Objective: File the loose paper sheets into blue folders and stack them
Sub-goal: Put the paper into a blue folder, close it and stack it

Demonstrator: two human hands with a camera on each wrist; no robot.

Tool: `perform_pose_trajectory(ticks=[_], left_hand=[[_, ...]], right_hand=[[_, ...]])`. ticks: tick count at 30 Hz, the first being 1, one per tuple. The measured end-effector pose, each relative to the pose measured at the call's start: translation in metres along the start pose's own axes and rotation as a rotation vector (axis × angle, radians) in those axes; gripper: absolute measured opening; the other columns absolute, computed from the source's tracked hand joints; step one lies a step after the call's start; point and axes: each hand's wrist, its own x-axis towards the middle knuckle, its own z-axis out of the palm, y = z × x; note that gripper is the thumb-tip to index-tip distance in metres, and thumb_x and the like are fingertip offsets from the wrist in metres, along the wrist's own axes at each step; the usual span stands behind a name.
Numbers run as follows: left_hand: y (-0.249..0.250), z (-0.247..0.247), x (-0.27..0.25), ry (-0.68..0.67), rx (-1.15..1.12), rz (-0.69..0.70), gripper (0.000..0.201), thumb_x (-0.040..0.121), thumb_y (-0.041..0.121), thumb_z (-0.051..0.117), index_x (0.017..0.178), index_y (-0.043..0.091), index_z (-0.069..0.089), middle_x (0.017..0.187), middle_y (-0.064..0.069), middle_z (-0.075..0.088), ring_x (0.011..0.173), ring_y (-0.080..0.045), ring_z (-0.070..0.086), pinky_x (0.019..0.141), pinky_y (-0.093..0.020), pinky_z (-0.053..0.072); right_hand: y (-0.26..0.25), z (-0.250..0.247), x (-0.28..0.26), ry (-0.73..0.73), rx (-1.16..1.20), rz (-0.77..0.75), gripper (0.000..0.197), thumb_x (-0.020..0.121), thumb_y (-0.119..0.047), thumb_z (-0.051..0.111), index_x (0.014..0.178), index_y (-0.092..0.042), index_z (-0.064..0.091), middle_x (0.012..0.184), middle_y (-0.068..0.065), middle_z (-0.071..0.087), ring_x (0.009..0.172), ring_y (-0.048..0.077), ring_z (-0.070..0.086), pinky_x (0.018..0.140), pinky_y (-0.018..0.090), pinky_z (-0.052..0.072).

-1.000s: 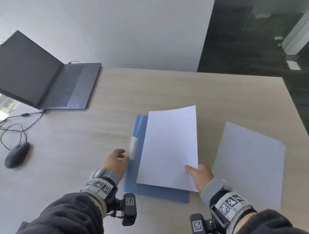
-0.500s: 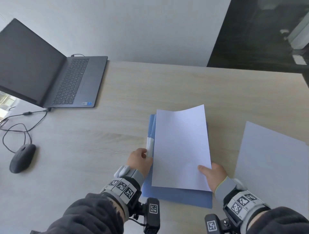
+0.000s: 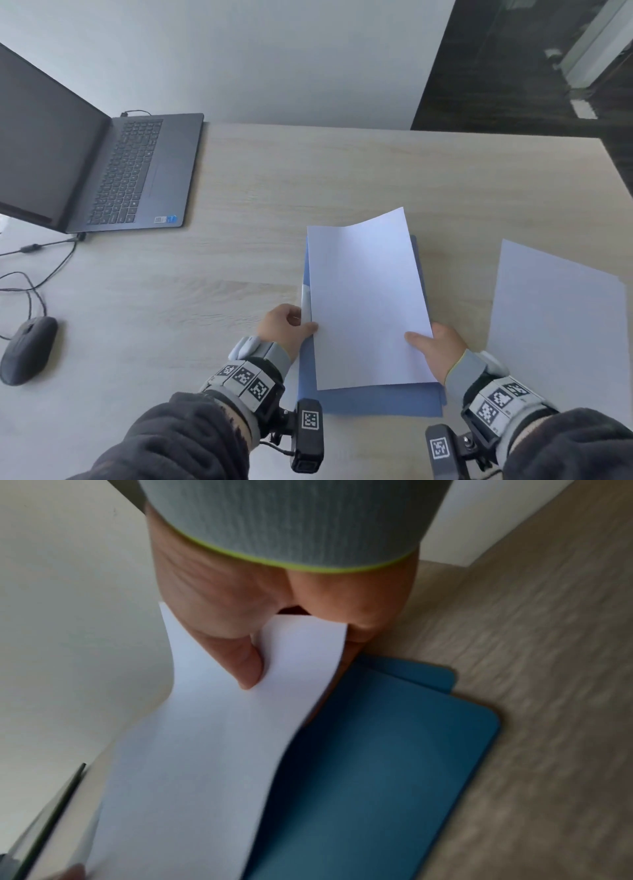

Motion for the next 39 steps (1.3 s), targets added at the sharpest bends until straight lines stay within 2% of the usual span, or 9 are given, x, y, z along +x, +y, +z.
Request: perform_pose_trajectory(ticks=[5,9,13,19,23,26,29,34,39], left_hand=[[-0.007,-0.011,0.004,-0.107,-0.003,0.011,0.024,0.077,0.034,0.079,0.087,0.018,0.065,0.085,-0.002,0.072,0.069,-0.020,0.063,0.065,-0.034,0.054],[-0.005,-0.019,0.005,-0.189,0.006,0.028,0.022,0.081,0.026,0.074,0.091,0.010,0.063,0.087,-0.012,0.075,0.079,-0.035,0.073,0.064,-0.043,0.061],[-0.011,-0.035,0.008,-0.258,-0.053,-0.016,0.011,0.087,0.014,0.068,0.089,0.008,0.060,0.080,-0.010,0.069,0.067,-0.022,0.072,0.058,-0.037,0.061],[-0.021,-0.076,0.028,-0.051,-0.190,-0.053,0.012,0.090,0.013,0.063,0.089,0.022,0.070,0.079,-0.007,0.071,0.071,-0.020,0.067,0.058,-0.033,0.056],[-0.014,-0.087,0.039,0.018,-0.172,-0.016,0.010,0.088,0.016,0.067,0.097,0.018,0.070,0.079,-0.006,0.069,0.070,-0.022,0.065,0.067,-0.043,0.060],[-0.005,-0.086,0.037,0.111,0.005,0.034,0.030,0.086,0.023,0.069,0.115,0.021,0.062,0.102,-0.003,0.064,0.085,-0.020,0.063,0.067,-0.036,0.056],[-0.001,-0.079,0.019,0.218,0.250,0.168,0.049,0.081,0.029,0.072,0.128,0.028,0.055,0.133,-0.002,0.051,0.118,-0.023,0.052,0.096,-0.037,0.049],[-0.001,-0.042,-0.031,0.125,0.619,0.418,0.036,0.079,0.042,0.064,0.115,0.041,0.057,0.137,0.010,0.041,0.129,-0.020,0.036,0.105,-0.041,0.037],[-0.008,-0.010,-0.053,-0.169,0.694,0.566,0.070,0.081,0.049,0.061,0.146,0.033,0.038,0.153,0.013,0.035,0.143,-0.015,0.029,0.114,-0.036,0.033]], right_hand=[[-0.009,0.005,0.003,0.021,-0.051,0.005,0.022,0.086,-0.012,0.063,0.074,-0.030,0.067,0.086,-0.001,0.071,0.092,0.032,0.067,0.091,0.045,0.052],[-0.009,0.004,0.002,0.037,-0.055,0.015,0.021,0.084,-0.012,0.064,0.073,-0.030,0.067,0.085,-0.002,0.071,0.092,0.033,0.067,0.091,0.047,0.053],[-0.008,0.004,0.002,0.040,-0.054,0.018,0.021,0.084,-0.011,0.065,0.074,-0.029,0.068,0.086,-0.002,0.072,0.092,0.032,0.067,0.092,0.047,0.052],[-0.007,0.003,0.004,0.028,-0.069,0.018,0.017,0.084,-0.014,0.067,0.077,-0.030,0.067,0.088,-0.004,0.071,0.092,0.030,0.067,0.092,0.045,0.052],[-0.008,0.004,0.003,0.022,-0.061,0.012,0.017,0.085,-0.013,0.066,0.079,-0.029,0.066,0.090,-0.001,0.071,0.091,0.030,0.067,0.090,0.042,0.052],[-0.009,0.003,0.001,0.023,-0.055,0.004,0.017,0.085,-0.013,0.066,0.080,-0.030,0.066,0.091,0.002,0.072,0.091,0.029,0.067,0.090,0.042,0.052],[-0.009,0.004,0.000,0.023,-0.041,0.002,0.018,0.085,-0.013,0.066,0.079,-0.030,0.065,0.089,0.001,0.071,0.090,0.030,0.067,0.091,0.043,0.052],[-0.012,0.002,-0.001,0.027,0.052,0.006,0.011,0.087,-0.007,0.063,0.088,-0.017,0.067,0.097,0.013,0.070,0.087,0.029,0.064,0.085,0.039,0.050],[-0.015,0.002,-0.005,0.026,0.076,0.009,0.009,0.088,-0.008,0.062,0.095,-0.012,0.066,0.093,0.012,0.068,0.085,0.030,0.063,0.081,0.035,0.048]])
